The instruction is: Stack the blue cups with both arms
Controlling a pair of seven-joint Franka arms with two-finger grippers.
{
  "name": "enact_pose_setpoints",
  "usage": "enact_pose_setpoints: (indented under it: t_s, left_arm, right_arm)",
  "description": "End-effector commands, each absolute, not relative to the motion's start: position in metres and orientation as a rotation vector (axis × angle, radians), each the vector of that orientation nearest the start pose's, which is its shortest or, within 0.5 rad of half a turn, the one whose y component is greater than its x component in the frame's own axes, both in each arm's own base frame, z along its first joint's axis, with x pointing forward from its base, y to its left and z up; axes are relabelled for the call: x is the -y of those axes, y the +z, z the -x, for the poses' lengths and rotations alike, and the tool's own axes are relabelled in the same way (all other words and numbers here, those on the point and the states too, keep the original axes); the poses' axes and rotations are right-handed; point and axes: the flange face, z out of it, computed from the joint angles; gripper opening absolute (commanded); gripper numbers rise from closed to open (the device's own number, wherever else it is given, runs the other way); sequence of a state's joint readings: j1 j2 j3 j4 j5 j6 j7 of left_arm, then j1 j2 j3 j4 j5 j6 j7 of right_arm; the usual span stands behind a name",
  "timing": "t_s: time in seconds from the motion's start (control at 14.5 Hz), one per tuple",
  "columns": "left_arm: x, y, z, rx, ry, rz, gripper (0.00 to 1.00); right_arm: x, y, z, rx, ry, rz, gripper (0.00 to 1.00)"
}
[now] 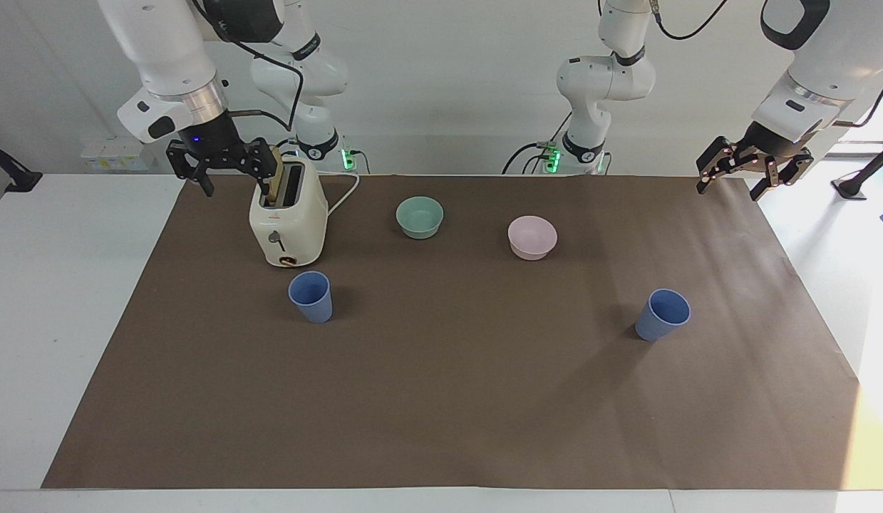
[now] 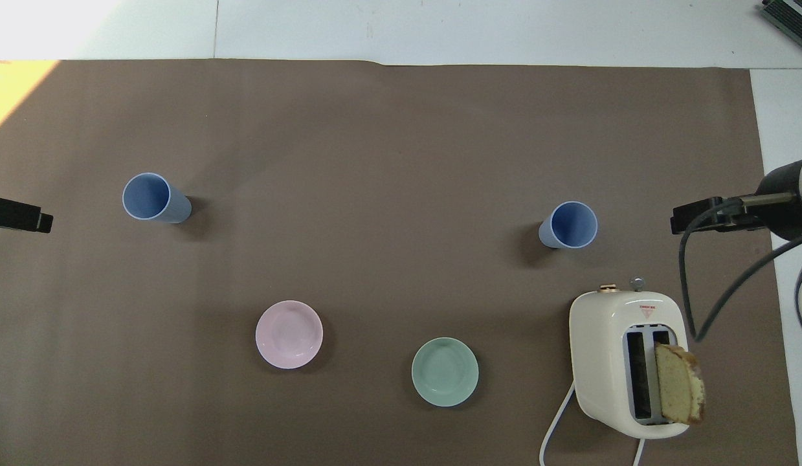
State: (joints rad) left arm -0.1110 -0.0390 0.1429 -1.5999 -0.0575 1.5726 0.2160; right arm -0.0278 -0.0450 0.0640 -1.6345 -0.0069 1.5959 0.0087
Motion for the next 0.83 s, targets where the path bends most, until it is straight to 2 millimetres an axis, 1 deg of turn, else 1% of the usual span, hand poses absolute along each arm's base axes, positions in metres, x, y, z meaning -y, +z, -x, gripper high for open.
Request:
enact_pose_setpoints:
  t_s: [0.0,0.76]
  left_arm:
    - [-0.0158,0.637,-0.5388,-0.285,-0.017,3.18,1.0]
    - [-0.016,0.6367,-0.5382,-0.297,-0.027,3.179,1.0]
  right_arm:
    - [-0.0166,0.6239,-0.5379,0.067,-0.026,3.131,1.0]
    - [-0.0166,0.6239,-0.5379,0.067,-0.026,3.131,1.0]
